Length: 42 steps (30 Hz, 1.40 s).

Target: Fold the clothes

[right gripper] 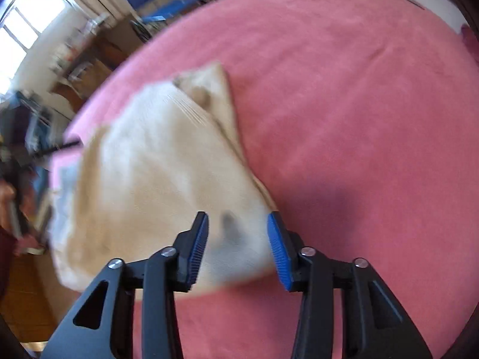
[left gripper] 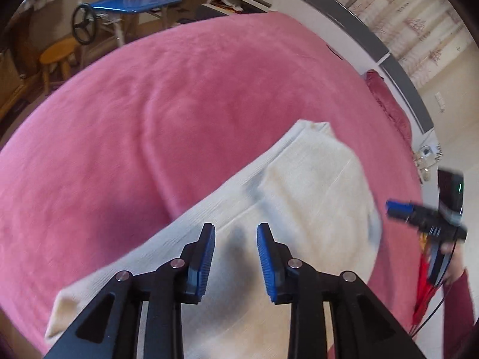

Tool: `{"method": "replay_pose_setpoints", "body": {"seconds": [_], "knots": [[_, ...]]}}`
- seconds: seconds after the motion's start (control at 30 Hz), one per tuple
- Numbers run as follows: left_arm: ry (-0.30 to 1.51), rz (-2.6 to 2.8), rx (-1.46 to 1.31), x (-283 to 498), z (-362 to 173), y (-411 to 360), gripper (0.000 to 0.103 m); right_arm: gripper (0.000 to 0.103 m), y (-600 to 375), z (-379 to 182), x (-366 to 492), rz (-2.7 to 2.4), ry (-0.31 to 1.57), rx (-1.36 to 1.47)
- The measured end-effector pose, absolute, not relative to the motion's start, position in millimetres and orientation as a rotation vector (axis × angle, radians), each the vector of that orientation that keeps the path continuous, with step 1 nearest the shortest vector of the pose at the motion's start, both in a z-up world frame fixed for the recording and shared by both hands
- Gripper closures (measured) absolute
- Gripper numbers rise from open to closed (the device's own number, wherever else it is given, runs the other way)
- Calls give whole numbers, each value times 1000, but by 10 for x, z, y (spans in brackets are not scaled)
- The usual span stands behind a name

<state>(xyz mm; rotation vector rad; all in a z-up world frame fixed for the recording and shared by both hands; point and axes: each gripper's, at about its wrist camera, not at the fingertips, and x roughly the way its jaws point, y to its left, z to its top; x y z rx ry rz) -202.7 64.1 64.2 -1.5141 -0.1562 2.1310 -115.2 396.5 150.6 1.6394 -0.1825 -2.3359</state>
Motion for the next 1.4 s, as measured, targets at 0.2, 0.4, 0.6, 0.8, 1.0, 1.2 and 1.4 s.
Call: {"method": "replay_pose_setpoints", "body": {"seconds": [0.2, 0.4, 0.6, 0.8, 1.0, 1.2, 1.4], "knots": [[-319, 2334, -1619, -1566, 591, -399, 74, 39, 3621, 1502, -1515, -2322, -88, 1646], [-637, 2297, -1685, -1207, 443, -1126, 71, 39, 3691, 1435, -1527, -2348, -74, 1698], [-758, 2207, -1687, -1345, 257, -935, 70, 39, 3679, 1474, -1467, -2338, -125, 1720], [-776, 2150, -1741, -1672, 122, -661, 69, 39, 3569, 1452, -1408, -2318, -96, 1747], [-780, 2245, -1767, -1568, 137, -578, 101, 39, 3519, 1400, -1336, -2333, -75, 1772], [-915, 2416, -1588, -1080, 468, -895, 101, 39, 3456, 1413, -1260, -2359, 25, 1747], [-1007, 2358, -1835, -1177, 80, -1069, 84, 39, 3502, 1130, -1348, -2349, 42, 1872]]}}
